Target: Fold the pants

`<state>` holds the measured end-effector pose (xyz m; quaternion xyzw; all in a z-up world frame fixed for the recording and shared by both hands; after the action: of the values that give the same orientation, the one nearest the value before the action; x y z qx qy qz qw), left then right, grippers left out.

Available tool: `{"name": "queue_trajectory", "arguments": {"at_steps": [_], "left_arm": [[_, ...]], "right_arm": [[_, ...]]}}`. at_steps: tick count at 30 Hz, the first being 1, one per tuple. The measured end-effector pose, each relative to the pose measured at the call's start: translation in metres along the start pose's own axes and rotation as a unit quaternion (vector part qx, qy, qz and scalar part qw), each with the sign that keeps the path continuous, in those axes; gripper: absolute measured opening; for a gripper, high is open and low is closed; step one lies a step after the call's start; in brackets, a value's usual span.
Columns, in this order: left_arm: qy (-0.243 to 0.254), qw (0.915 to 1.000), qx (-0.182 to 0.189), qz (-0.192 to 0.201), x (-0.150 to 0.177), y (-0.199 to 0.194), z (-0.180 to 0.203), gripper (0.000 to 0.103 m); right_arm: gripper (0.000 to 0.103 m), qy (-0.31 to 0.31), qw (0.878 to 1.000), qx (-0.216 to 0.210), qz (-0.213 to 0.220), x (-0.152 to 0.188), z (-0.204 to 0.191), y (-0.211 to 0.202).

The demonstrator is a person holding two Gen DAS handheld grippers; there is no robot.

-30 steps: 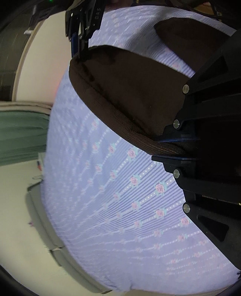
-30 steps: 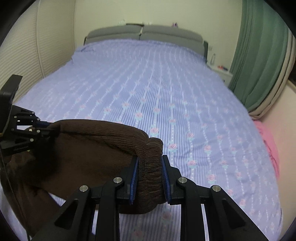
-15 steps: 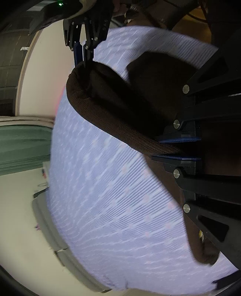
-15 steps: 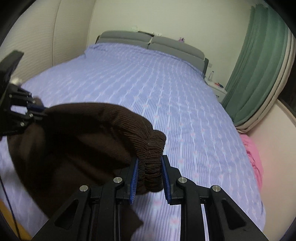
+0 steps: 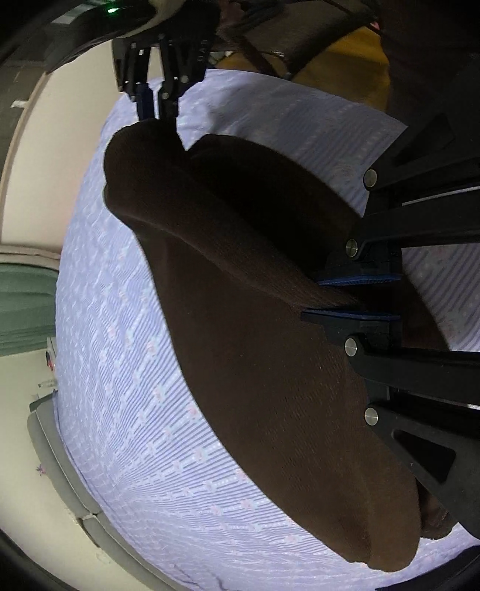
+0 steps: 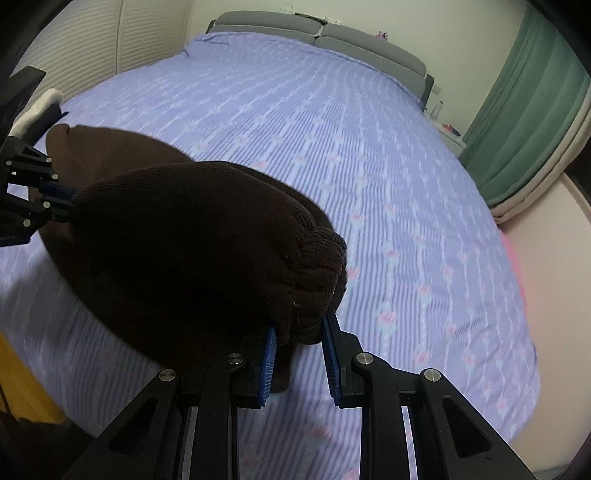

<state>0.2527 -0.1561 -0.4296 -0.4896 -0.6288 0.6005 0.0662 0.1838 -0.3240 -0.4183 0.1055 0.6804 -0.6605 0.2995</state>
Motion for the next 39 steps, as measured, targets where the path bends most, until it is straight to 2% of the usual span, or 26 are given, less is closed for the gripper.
{"name": "queue_trajectory", "arguments": {"at_steps": [8, 13, 18, 22, 24, 26, 30, 33, 34, 35, 39], "left_arm": [[0.028, 0.9995, -0.008, -0.014, 0.025, 0.013, 0.023, 0.013], [0.043, 0.9988, -0.014, -0.017, 0.028, 0.022, 0.030, 0.013], [0.042, 0.9988, -0.011, -0.021, 0.022, 0.023, 0.028, 0.013], [0.045, 0.9987, -0.010, -0.021, 0.016, 0.022, 0.028, 0.013], [0.039, 0.9990, -0.011, -0.016, 0.010, 0.018, 0.025, 0.013], [0.033, 0.9993, -0.013, -0.012, 0.009, 0.013, 0.023, 0.013], [0.023, 0.9995, -0.015, -0.014, 0.001, 0.012, 0.022, 0.013], [0.027, 0.9994, -0.015, -0.019, 0.000, 0.019, 0.024, 0.013], [0.030, 0.9993, -0.015, -0.017, -0.001, 0.022, 0.025, 0.013], [0.030, 0.9993, -0.016, -0.015, 0.000, 0.022, 0.025, 0.013], [0.027, 0.9995, -0.013, -0.006, 0.000, 0.018, 0.024, 0.013]], "right_arm": [[0.025, 0.011, 1.000, -0.004, -0.013, 0.030, -0.016, 0.019], [0.027, 0.020, 0.999, -0.006, -0.026, 0.045, -0.023, 0.026], [0.028, 0.088, 0.995, -0.032, -0.026, 0.053, -0.014, 0.010], [0.029, 0.165, 0.984, -0.072, 0.006, 0.047, -0.004, -0.016], [0.034, 0.216, 0.972, -0.090, 0.033, 0.039, 0.009, -0.027], [0.049, 0.245, 0.963, -0.099, 0.050, 0.034, 0.019, -0.028], [0.051, 0.281, 0.949, -0.123, 0.068, 0.019, 0.031, -0.017], [0.050, 0.292, 0.944, -0.139, 0.057, 0.014, 0.034, 0.000], [0.034, 0.295, 0.943, -0.141, 0.053, 0.012, 0.034, 0.004], [0.027, 0.297, 0.943, -0.145, 0.050, 0.010, 0.032, 0.005], [0.025, 0.254, 0.957, -0.117, 0.073, -0.004, 0.028, -0.005]]}}
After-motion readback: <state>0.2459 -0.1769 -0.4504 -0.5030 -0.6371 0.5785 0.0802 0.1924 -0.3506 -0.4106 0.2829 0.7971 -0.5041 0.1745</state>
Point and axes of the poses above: each gripper's, at about its wrist camera, not at the fingertips, and y roughly the way its jaws point, z to its right, x to its underside, the point moved 1 cm from there along y, roughly the way its jaws point, and after that the axes turned 14 degrees about -x, right-handed, at the moved point
